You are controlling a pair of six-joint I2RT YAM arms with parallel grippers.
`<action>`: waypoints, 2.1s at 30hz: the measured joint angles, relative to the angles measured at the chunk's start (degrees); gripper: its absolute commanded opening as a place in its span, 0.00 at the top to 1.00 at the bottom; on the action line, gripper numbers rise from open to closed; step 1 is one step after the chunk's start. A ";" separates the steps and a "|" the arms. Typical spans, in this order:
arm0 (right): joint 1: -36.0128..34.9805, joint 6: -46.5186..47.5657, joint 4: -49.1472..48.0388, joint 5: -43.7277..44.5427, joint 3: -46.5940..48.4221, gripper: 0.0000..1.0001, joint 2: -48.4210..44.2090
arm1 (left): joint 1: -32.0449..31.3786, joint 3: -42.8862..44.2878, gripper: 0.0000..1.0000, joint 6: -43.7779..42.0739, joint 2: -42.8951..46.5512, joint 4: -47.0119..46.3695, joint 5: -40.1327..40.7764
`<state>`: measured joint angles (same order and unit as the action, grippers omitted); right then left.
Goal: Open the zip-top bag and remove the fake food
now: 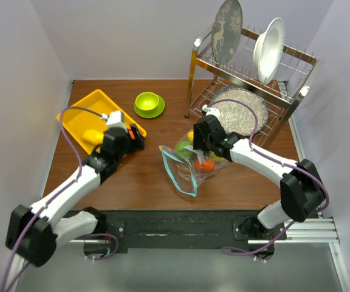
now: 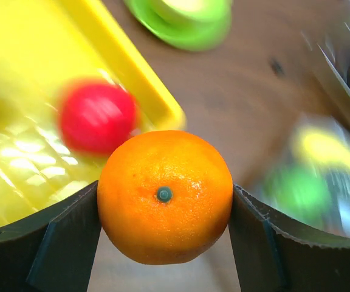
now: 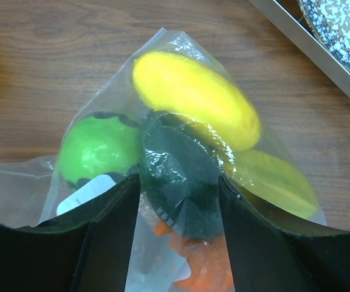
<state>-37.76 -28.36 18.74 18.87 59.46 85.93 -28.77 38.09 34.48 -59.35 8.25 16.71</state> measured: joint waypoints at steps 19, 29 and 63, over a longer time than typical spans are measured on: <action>0.02 0.83 1.14 -2.93 -1.86 0.37 -3.98 | 27.65 30.80 0.42 4.96 -45.94 -2.91 -1.40; 0.02 1.66 1.38 -3.63 -1.86 0.24 -4.85 | 27.96 30.95 0.11 3.37 -47.39 0.68 -3.23; 0.33 -2.60 6.23 -0.04 -15.78 0.59 -28.06 | -22.95 -9.92 0.84 14.16 -0.39 -10.84 -9.07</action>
<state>-37.43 -30.96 24.97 18.83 43.68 57.87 -51.72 28.16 48.64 -59.75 -2.59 7.64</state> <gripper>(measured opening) 0.480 0.168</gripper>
